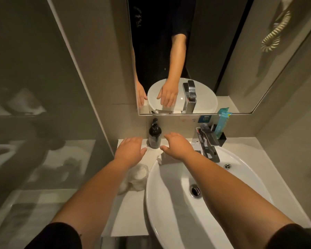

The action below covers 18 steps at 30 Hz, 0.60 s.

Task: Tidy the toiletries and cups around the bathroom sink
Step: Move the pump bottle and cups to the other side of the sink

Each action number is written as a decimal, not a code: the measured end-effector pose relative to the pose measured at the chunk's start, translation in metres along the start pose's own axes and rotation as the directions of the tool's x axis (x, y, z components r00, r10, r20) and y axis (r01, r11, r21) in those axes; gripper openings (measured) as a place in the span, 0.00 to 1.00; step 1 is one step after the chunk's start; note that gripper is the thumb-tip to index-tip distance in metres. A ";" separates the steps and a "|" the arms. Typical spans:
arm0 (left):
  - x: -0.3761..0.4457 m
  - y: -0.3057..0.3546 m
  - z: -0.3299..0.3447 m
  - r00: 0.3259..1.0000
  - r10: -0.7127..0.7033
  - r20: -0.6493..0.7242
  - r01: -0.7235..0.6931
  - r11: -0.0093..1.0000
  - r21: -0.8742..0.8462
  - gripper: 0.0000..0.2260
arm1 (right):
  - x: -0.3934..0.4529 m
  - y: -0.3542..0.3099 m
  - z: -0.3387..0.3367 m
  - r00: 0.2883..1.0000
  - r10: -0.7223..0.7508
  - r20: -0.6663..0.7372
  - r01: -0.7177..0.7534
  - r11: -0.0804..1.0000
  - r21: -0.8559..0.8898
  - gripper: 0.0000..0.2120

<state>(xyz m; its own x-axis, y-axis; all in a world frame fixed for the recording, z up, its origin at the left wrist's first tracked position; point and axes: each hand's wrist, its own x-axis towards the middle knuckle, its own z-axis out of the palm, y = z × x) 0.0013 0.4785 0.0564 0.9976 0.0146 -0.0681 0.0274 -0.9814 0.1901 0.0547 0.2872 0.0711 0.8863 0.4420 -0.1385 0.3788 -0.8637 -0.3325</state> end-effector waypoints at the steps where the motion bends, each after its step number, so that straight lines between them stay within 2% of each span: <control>1: -0.006 0.003 0.000 1.000 -0.009 -0.001 0.009 1.000 0.005 0.20 | -0.003 0.000 0.000 1.000 -0.023 0.007 0.023 1.000 -0.007 0.23; 5: -0.026 0.013 0.000 0.996 -0.085 -0.014 0.085 0.996 -0.001 0.21 | -0.010 0.001 0.000 0.992 -0.122 0.042 0.123 0.992 -0.028 0.23; 9: -0.056 0.030 0.004 0.970 -0.237 -0.051 0.237 0.971 -0.004 0.17 | -0.016 0.004 0.002 0.961 -0.260 0.098 0.264 0.964 -0.032 0.23; 14: -0.100 0.046 0.015 0.886 -0.444 -0.130 0.437 0.896 -0.084 0.15 | -0.024 0.001 0.011 0.897 -0.403 0.179 0.417 0.908 -0.045 0.23; 18: -0.131 0.051 0.023 0.804 -0.580 -0.127 0.556 0.811 -0.182 0.15 | -0.030 -0.013 0.020 0.847 -0.477 0.235 0.498 0.866 -0.040 0.24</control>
<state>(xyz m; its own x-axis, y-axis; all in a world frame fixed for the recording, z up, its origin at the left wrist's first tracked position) -0.1294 0.4216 0.0521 0.7946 0.6058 -0.0404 0.5889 -0.7527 0.2945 0.0179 0.2901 0.0606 0.5075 0.8430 -0.1784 0.7805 -0.5374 -0.3193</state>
